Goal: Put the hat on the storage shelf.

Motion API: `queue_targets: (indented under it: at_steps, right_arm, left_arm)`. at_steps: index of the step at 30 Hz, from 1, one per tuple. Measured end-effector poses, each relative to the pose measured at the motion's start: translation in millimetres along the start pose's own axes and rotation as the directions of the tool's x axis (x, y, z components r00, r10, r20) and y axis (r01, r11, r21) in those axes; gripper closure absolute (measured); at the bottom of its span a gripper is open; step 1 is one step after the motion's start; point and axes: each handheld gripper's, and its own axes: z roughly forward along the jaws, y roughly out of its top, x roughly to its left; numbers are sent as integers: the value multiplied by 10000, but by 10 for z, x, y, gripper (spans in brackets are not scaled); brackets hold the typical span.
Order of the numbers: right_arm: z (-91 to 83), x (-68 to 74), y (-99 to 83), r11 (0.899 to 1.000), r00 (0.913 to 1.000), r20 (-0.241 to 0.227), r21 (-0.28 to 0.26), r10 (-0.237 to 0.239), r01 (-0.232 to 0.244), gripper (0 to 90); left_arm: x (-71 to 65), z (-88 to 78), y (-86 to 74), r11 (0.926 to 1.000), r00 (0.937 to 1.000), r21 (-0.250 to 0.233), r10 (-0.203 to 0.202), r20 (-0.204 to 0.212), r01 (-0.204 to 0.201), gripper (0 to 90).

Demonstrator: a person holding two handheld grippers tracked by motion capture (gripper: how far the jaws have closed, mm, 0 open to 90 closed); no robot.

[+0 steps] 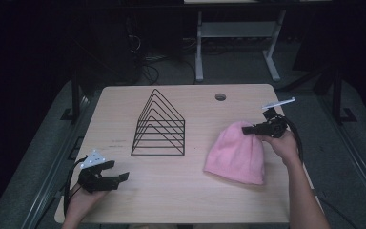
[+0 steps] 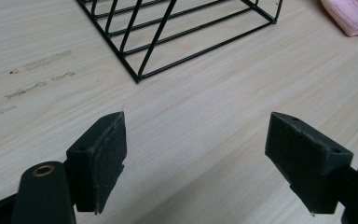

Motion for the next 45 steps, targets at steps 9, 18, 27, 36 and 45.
queue_targets:
  at_steps: [9,18,27,36,45]
  right_arm:
    - [-210,198,74,9971,9983,-252,-577,-520,504,786]
    - [-420,439,188,9859,9903,-244,-1005,-1367,1336,789]
    - [-559,589,220,9725,9817,-212,-1427,-1891,1842,789]
    - [-682,709,317,9593,9737,-160,-1759,-2274,2211,789]
    - [-787,816,458,9461,9643,-160,-1985,-2644,2561,788]
  left_arm:
    - [-3,18,3,10000,9999,76,-51,135,50,205]
    - [7,26,-3,9997,9992,39,-250,314,248,210]
    - [23,-30,58,9992,9984,-201,-339,459,348,211]
    - [37,-11,110,9997,9971,-134,-188,733,198,221]
    - [41,-16,168,9996,9953,-194,-204,942,223,216]
